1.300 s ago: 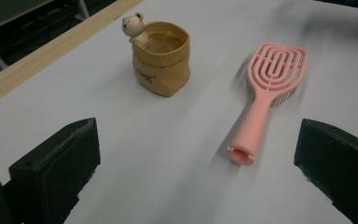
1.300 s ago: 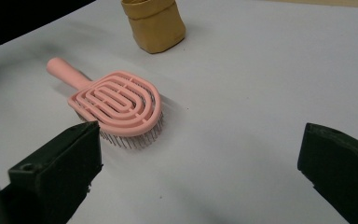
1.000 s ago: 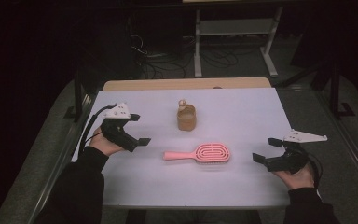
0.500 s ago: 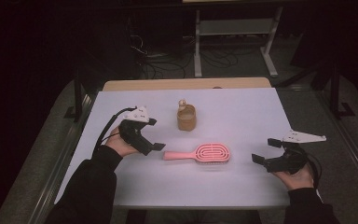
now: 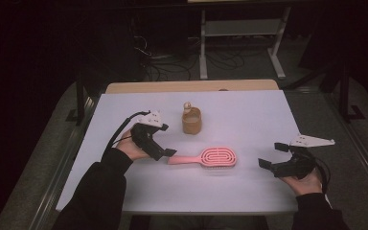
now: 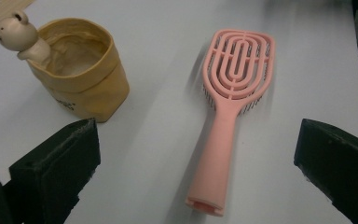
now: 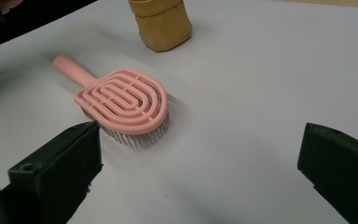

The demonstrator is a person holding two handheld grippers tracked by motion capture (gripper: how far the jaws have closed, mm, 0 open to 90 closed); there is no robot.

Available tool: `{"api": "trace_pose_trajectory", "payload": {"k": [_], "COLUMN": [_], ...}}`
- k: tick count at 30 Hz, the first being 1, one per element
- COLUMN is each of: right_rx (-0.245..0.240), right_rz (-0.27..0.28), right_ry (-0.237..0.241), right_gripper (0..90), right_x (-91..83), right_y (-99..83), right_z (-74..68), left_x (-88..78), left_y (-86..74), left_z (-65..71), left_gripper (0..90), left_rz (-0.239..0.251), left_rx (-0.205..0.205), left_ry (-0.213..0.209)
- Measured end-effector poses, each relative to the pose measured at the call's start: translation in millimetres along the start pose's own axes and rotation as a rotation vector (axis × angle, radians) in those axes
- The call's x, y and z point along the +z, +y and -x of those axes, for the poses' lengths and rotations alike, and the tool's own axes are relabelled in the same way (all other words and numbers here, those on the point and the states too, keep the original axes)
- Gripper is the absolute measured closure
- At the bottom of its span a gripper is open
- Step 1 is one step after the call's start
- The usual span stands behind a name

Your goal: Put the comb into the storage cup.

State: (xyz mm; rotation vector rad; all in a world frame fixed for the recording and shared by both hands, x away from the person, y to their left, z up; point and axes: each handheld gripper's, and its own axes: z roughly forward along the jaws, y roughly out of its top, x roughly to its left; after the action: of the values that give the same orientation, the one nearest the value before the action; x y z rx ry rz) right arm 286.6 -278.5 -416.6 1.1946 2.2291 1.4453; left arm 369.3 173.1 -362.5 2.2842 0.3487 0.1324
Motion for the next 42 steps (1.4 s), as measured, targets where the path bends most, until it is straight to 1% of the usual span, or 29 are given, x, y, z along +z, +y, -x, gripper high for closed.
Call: {"api": "trace_pose_trajectory", "payload": {"k": [3, 9, 12, 13, 16, 20, 23, 24, 28, 32, 36, 42], "right_rx": [-0.002, -0.002, -0.003, -0.003, -0.004, -0.002, -0.006, -0.006, -0.007, -0.010, -0.009, -0.010], "right_rz": [-0.002, -0.001, -0.002, -0.004, -0.004, -0.003, -0.007, -0.009, -0.009, -0.013, -0.012, -0.012], "right_ry": [0.001, 0.003, 0.003, 0.004, 0.005, 0.005, 0.005, 0.005, 0.006, 0.007, 0.008, 0.010], "right_gripper": [0.0, 0.0, 0.0, 0.0, 0.0, 0.0, 0.0, 0.0, 0.0, 0.0, 0.0, 0.0], "right_x": [0.2, 0.1, 0.2, 0.2, 0.3, 0.8, 1.7, 2.0, 2.6, 3.3, 3.3, 3.3], "right_y": [0.0, 0.1, 0.1, 0.1, 0.1, 0.2, 0.3, 0.3, 0.4, 0.3, 0.4, 0.4], "right_z": [-0.2, -0.4, -0.5, -0.7, -0.7, -0.8, -1.1, -1.3, -1.4, -1.6, -1.6, -1.6], "left_x": [4.0, 10.1, 13.7, 16.3, 18.8, 25.1, 29.9, 31.3, 37.9, 45.1, 50.3, 58.1], "left_y": [1.9, 7.0, 9.4, 10.7, 11.6, 12.2, 13.1, 13.6, 15.2, 15.6, 16.4, 19.2], "left_z": [1.1, 2.8, 4.1, 4.8, 5.9, 7.2, 8.1, 8.1, 10.2, 12.2, 13.4, 16.1], "left_gripper": [0.1, 0.1, 0.1, 0.1, 0.1, 0.1, 0.1, 0.1, 0.4, 0.5, 3.8, 5.4], "left_rz": [-0.013, -0.018, -0.028, -0.037, -0.045, -0.066, -0.069, -0.072, -0.098, -0.121, -0.134, -0.159], "left_rx": [0.009, 0.023, 0.032, 0.041, 0.050, 0.059, 0.060, 0.066, 0.091, 0.103, 0.114, 0.134], "left_ry": [-0.009, -0.021, -0.023, -0.027, -0.027, -0.036, -0.044, -0.049, -0.062, -0.075, -0.096, -0.108]}}
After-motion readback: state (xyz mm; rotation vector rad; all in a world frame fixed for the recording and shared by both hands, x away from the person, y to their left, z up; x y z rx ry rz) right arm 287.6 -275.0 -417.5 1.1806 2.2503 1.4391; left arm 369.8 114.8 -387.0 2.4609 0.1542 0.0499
